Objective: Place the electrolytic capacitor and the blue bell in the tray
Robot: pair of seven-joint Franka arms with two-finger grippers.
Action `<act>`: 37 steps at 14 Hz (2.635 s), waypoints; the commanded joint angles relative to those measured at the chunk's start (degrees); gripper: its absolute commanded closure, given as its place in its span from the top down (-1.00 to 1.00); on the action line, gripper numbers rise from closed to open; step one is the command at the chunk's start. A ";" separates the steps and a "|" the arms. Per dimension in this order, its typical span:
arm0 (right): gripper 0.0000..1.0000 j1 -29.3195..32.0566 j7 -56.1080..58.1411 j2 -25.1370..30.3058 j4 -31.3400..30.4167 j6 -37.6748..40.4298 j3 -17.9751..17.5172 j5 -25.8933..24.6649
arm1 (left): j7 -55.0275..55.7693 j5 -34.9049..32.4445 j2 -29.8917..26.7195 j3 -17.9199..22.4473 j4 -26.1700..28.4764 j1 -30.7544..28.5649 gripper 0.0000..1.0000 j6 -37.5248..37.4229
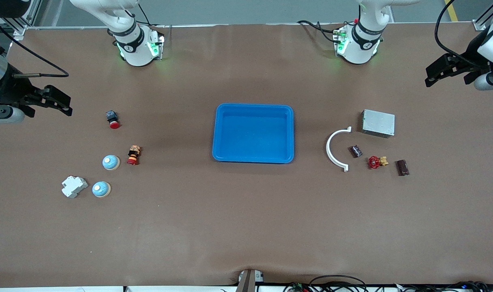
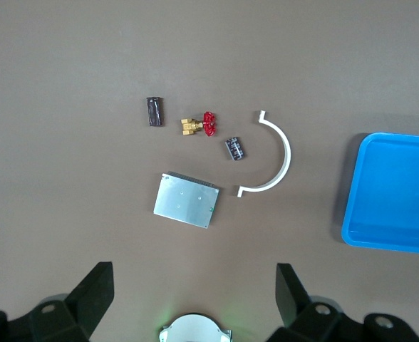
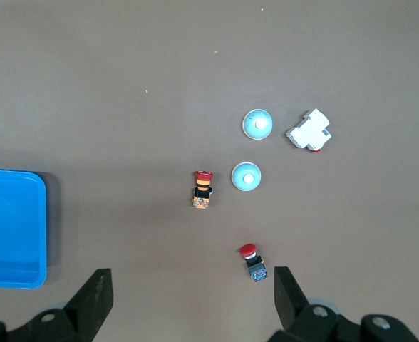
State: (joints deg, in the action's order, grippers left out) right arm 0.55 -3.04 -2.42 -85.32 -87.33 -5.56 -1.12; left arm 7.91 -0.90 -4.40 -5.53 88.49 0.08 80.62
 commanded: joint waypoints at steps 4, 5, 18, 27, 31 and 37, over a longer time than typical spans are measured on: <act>1.00 -0.03 0.23 -0.49 1.12 0.49 0.11 -0.02 | -0.35 -0.94 1.06 0.17 -2.00 0.10 1.00 -1.25; 1.00 -0.03 0.23 -0.49 1.12 0.49 0.11 -0.02 | -0.35 -0.85 1.23 0.17 -2.00 0.10 1.00 -1.25; 1.00 5.41 6.97 -0.40 -9.22 -9.85 0.72 1.81 | 9.22 0.80 -3.77 -1.41 31.62 -1.74 1.00 25.69; 1.00 10.17 9.46 -1.27 -33.66 -36.22 0.81 2.53 | 18.97 1.34 2.63 -2.82 45.98 -1.40 1.00 49.79; 1.00 10.34 9.46 -5.84 -39.39 -46.16 0.90 2.53 | 24.86 1.34 8.43 -3.17 46.25 -1.31 0.94 55.86; 1.00 10.70 9.46 -12.34 -42.03 -56.36 0.90 2.53 | 32.16 1.34 14.41 -3.43 46.16 -0.08 0.92 63.51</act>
State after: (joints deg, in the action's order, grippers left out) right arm 10.09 5.70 -12.86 -126.76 -140.89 -3.98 0.64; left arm 38.15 -0.44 8.66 -8.74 134.86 -0.37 141.94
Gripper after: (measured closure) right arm 0.000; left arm 0.035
